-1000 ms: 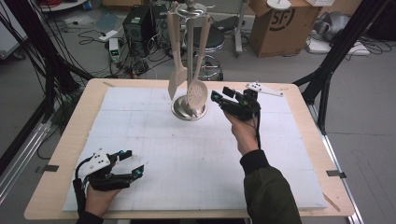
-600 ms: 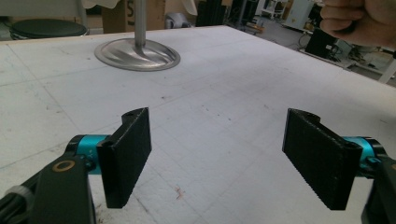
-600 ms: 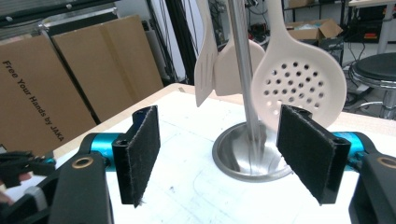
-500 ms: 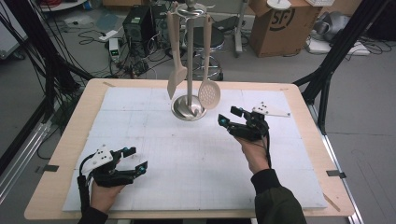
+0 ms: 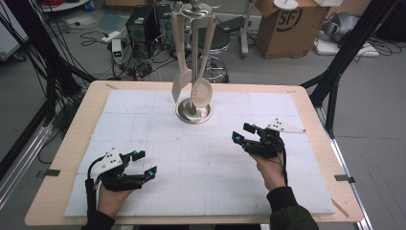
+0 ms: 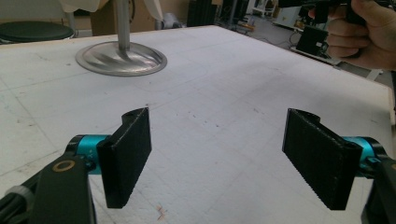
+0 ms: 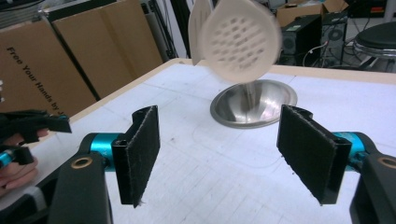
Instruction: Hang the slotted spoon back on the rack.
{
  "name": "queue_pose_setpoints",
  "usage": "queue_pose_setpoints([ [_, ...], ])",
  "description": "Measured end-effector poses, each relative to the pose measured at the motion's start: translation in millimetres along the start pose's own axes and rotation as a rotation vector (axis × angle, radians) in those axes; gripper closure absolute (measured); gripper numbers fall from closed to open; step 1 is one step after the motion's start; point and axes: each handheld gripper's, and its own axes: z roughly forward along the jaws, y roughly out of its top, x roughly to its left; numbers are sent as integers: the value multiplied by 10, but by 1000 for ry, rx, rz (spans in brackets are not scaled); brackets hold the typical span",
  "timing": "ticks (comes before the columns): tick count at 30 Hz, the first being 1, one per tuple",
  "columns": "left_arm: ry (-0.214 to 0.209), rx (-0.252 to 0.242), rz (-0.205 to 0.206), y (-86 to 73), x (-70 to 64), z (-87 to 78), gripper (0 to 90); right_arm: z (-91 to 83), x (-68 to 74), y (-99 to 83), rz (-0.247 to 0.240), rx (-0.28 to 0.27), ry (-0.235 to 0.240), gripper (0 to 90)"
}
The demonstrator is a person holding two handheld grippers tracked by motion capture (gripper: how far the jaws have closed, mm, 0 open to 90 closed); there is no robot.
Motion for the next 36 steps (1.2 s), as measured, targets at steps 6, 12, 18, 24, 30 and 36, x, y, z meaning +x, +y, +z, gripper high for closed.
queue_pose_setpoints([
  [6, -4, -5, -8, 3, 8, -4, 243, -88, -10, -126, 20, -7, -4, 291],
  [12, -7, -12, -24, 2, 23, 19, 243, -161, -6, -211, 14, -10, -13, 284],
  [18, -13, -20, -31, 8, 25, 50, 243, -265, 23, -270, -11, -5, -29, 287],
  [24, -25, -15, -25, 21, 3, 106, 243, -353, 6, -391, 10, -6, -43, 284],
  [30, -32, -5, -18, 22, -14, 182, 243, -495, 8, -566, -6, -6, -59, 280],
  [36, -20, -19, -22, 49, -20, 335, 244, -559, -5, -661, 3, -18, -64, 280],
])
